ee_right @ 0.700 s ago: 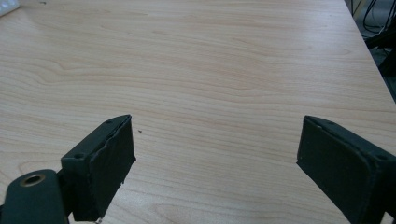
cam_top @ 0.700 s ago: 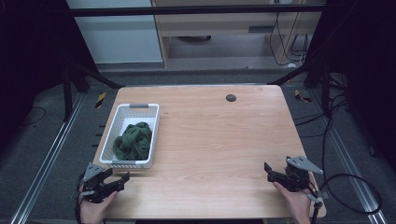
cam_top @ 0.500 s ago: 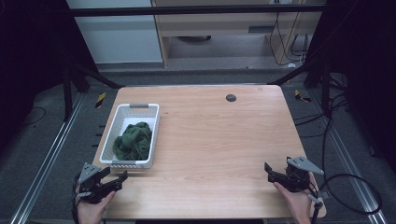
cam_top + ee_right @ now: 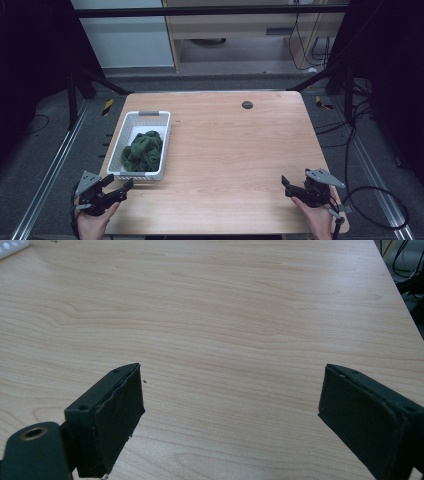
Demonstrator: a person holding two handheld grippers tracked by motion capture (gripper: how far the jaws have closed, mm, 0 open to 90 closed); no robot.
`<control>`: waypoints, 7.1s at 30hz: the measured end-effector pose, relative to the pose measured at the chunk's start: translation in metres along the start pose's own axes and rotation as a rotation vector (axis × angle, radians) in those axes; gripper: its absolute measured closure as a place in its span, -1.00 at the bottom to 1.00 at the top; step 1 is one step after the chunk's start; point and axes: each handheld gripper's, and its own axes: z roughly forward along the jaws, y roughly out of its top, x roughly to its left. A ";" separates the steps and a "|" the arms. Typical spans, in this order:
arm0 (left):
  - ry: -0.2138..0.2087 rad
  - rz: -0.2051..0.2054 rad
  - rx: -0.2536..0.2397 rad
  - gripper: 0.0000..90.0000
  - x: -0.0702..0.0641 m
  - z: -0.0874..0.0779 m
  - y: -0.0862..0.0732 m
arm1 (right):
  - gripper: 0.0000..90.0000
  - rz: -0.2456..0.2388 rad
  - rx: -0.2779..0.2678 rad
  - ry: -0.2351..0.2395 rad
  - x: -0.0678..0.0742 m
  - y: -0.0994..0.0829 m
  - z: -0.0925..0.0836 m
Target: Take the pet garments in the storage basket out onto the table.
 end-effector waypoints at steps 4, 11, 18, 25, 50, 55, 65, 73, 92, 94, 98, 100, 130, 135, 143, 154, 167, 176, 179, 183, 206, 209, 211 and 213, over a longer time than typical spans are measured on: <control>-0.009 0.007 -0.009 -0.52 0.001 -0.003 0.007 | -0.78 -0.004 0.008 0.003 0.002 0.000 0.002; -0.017 0.022 -0.026 -0.53 0.000 -0.004 0.019 | -0.78 -0.024 0.008 -0.012 0.003 -0.001 0.003; -0.023 0.028 -0.035 -0.53 -0.002 -0.002 0.027 | -0.78 -0.024 0.007 -0.014 0.003 0.000 0.002; -0.028 0.026 -0.050 -0.54 0.000 -0.003 0.039 | -0.79 -0.025 0.004 -0.012 0.002 0.000 0.002; -0.016 0.047 -0.023 -0.57 0.004 0.016 0.076 | -0.81 -0.044 0.020 -0.006 0.003 0.000 0.005; -0.015 0.056 -0.004 -0.57 0.002 0.025 0.080 | -0.82 -0.035 0.025 -0.004 0.003 0.000 0.005; -0.012 0.085 0.016 -0.58 -0.003 0.039 0.097 | -0.82 -0.033 0.026 -0.002 0.003 0.000 0.005; 0.002 0.098 0.048 -0.59 -0.002 0.049 0.103 | -0.82 -0.031 0.026 -0.003 0.003 0.000 0.005; 0.018 0.087 0.160 -0.65 0.011 0.083 0.103 | -0.83 -0.036 0.047 0.006 0.002 -0.002 0.008; 0.019 0.088 0.167 -0.66 0.011 0.085 0.103 | -0.83 -0.039 0.048 0.006 0.001 -0.002 0.009; 0.022 0.092 0.189 -0.67 0.012 0.090 0.102 | -0.83 -0.044 0.055 0.007 0.001 -0.002 0.011; 0.024 0.092 0.193 -0.68 0.012 0.092 0.102 | -0.83 -0.041 0.059 0.009 0.001 -0.002 0.011; 0.051 0.131 0.387 -0.76 0.014 0.140 0.102 | -0.87 -0.053 0.100 0.034 0.004 -0.003 0.017; 0.049 0.130 0.427 -0.77 0.016 0.148 0.098 | -0.88 -0.053 0.106 0.039 0.003 -0.003 0.017; 0.047 0.131 0.453 -0.66 0.016 0.153 0.096 | -0.89 -0.056 0.115 0.039 0.004 -0.004 0.018; 0.049 0.108 0.523 0.02 0.019 0.158 0.096 | -0.90 -0.064 0.122 0.043 0.004 -0.004 0.019; 0.037 0.112 0.555 0.57 0.018 0.153 0.100 | -0.89 -0.064 0.133 0.048 0.005 -0.004 0.020; 0.023 0.113 0.515 0.60 0.019 0.134 0.111 | -0.89 -0.070 0.135 0.053 0.005 -0.004 0.020; 0.014 0.116 0.495 0.61 0.018 0.127 0.117 | -0.89 -0.065 0.140 0.056 0.006 -0.004 0.020; 0.008 0.132 0.471 0.61 0.015 0.115 0.126 | -0.88 -0.075 0.136 0.053 0.006 -0.004 0.020; -0.029 0.193 0.375 0.61 0.003 0.065 0.161 | -0.88 -0.079 0.139 0.049 0.006 -0.005 0.021; -0.034 0.200 0.371 0.61 0.000 0.062 0.164 | -0.88 -0.080 0.139 0.051 0.005 -0.005 0.021; -0.034 0.210 0.368 0.61 -0.003 0.060 0.166 | -0.88 -0.080 0.139 0.052 0.005 -0.005 0.021; -0.036 0.223 0.366 0.61 -0.005 0.057 0.167 | -0.88 -0.082 0.138 0.050 0.006 -0.005 0.021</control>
